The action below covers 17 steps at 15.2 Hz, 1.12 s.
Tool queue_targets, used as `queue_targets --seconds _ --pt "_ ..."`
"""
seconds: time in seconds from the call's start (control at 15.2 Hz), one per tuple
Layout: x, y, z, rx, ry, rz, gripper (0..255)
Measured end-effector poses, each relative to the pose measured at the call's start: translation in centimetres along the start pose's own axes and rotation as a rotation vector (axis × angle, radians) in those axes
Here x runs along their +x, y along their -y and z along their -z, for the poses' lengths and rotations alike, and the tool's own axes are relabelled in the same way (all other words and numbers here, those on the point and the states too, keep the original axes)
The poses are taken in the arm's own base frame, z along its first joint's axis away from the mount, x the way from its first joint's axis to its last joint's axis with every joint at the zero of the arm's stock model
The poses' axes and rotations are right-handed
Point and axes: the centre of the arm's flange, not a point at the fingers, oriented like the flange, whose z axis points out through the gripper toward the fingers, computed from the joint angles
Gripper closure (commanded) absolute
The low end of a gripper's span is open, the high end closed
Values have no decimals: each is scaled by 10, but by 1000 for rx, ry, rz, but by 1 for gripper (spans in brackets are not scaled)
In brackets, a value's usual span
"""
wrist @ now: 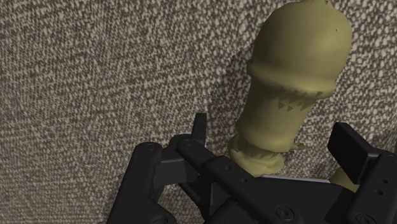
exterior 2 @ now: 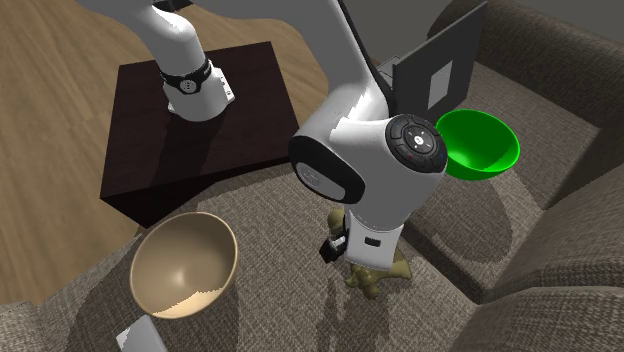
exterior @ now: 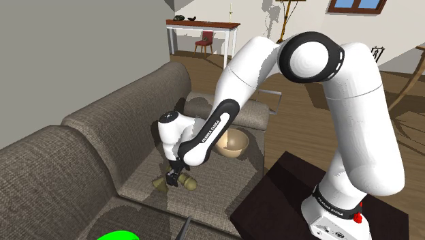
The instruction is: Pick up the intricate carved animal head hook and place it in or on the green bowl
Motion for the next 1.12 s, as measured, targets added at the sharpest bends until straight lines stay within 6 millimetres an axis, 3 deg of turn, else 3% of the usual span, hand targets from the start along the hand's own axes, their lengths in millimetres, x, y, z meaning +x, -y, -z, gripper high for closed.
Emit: queue_targets --seconds 0.07,0.13,0.79,1.12 --pt "0 0 0 0 0 0 0" --pt "0 0 0 0 0 0 255" --pt "0 0 0 0 0 0 255" --pt "-1 -1 20 0 0 0 255"
